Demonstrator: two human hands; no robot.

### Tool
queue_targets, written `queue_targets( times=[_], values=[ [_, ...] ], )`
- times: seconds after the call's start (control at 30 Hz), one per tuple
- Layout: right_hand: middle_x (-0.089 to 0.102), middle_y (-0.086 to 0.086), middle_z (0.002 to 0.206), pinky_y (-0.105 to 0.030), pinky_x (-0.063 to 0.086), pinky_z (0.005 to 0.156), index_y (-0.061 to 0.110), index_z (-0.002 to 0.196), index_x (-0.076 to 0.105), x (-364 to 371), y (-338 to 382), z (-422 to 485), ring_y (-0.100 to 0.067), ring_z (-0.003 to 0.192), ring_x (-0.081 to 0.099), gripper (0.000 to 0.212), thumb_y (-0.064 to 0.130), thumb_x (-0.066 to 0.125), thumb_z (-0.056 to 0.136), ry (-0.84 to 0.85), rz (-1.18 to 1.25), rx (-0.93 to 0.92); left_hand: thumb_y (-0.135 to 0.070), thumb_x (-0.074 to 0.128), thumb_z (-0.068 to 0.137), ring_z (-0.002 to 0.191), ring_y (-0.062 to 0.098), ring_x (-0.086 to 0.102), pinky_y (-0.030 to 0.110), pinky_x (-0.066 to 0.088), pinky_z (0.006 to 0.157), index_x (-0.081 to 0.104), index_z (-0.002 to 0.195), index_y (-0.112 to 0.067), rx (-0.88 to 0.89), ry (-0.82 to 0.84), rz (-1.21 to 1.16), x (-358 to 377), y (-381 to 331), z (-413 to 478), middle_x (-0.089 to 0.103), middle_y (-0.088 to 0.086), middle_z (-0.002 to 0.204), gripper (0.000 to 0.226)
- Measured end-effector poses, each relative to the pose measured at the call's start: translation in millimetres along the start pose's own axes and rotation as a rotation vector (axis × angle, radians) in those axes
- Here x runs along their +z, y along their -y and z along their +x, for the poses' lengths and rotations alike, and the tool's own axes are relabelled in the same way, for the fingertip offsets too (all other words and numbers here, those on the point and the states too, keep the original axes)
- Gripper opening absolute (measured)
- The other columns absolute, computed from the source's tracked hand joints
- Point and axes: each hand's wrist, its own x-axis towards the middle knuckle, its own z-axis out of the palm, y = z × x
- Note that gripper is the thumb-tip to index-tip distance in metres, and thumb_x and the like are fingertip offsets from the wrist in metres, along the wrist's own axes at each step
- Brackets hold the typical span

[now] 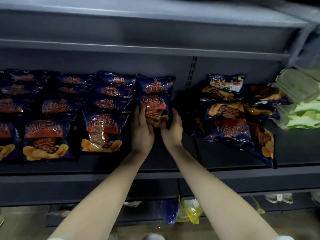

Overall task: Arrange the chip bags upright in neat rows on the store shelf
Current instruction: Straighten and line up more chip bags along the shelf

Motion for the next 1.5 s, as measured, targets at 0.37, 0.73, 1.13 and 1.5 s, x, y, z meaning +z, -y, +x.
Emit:
queue_targets(
  times=[0.37, 0.73, 1.13, 1.5],
  values=[
    [0.048, -0.013, 0.127, -0.023, 0.037, 0.105, 0.003, 0.128, 0.047, -98, 33, -6, -0.015, 0.121, 0.044, 0.045, -0.005, 0.051, 0.083, -0.166, 0.013, -0.422, 0.006, 0.046, 0.082, 0.131, 0.02, 0.034, 0.026, 0.025, 0.112, 0.04, 0.133, -0.004, 0.228, 0.0, -0.23, 12, -50, -11, 0.041, 0.014, 0.137, 0.052],
    [0.024, -0.017, 0.149, -0.048, 0.026, 0.112, 0.009, 0.142, 0.032, -179, -8, 7, -0.036, 0.138, 0.019, 0.067, 0.016, 0.062, 0.082, -0.228, -0.446, -0.156, -0.015, 0.056, 0.09, 0.118, 0.018, 0.049, 0.01, 0.034, 0.086, 0.04, 0.132, -0.006, -0.121, 0.213, -0.522, 72, -155, -8, 0.049, 0.01, 0.129, 0.046],
    [0.027, -0.015, 0.149, -0.041, 0.039, 0.103, 0.014, 0.15, 0.01, -193, -40, 2, -0.032, 0.133, 0.037, 0.087, 0.032, 0.066, 0.086, -0.111, -0.343, 0.033, -0.026, 0.057, 0.091, 0.116, 0.006, 0.045, 0.013, 0.035, 0.083, 0.047, 0.132, -0.01, -0.372, 0.5, -0.63, 65, -157, -9, 0.051, 0.002, 0.129, 0.044],
    [0.026, 0.003, 0.144, -0.008, 0.019, 0.098, 0.019, 0.15, 0.009, -175, -7, -24, 0.009, 0.124, 0.02, 0.097, 0.026, 0.074, 0.079, -0.122, -0.006, -0.086, -0.028, 0.063, 0.086, 0.097, -0.001, 0.055, -0.002, 0.04, 0.067, 0.051, 0.12, -0.022, -0.197, 0.462, -0.642, 15, -146, -6, 0.055, -0.019, 0.098, 0.036]
  ],
)
